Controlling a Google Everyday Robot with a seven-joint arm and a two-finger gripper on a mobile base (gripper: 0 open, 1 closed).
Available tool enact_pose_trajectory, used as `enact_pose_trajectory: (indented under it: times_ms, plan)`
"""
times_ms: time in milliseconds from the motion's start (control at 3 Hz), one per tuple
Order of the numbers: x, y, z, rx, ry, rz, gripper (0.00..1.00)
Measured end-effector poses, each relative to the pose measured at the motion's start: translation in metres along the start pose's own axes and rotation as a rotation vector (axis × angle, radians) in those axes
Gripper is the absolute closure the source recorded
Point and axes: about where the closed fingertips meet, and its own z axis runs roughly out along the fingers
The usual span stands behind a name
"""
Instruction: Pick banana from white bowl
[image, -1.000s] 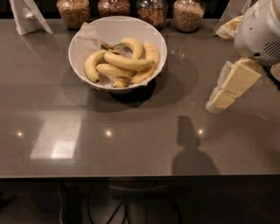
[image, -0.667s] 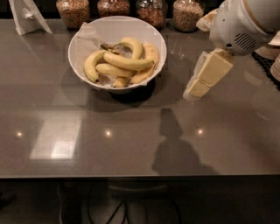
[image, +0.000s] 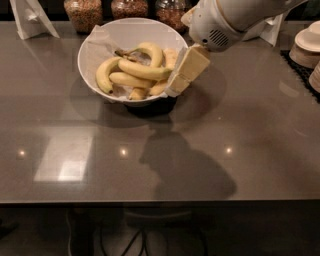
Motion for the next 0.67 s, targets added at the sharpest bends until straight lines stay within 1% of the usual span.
enact_pose_trajectory:
  times_ms: [333, 667]
  plan:
    - [-0.02, -0.019, 0.039, 0.013, -0.029, -0.025, 0.0]
    - [-0.024, -0.03, 0.077, 0.008, -0.033, -0.041, 0.0]
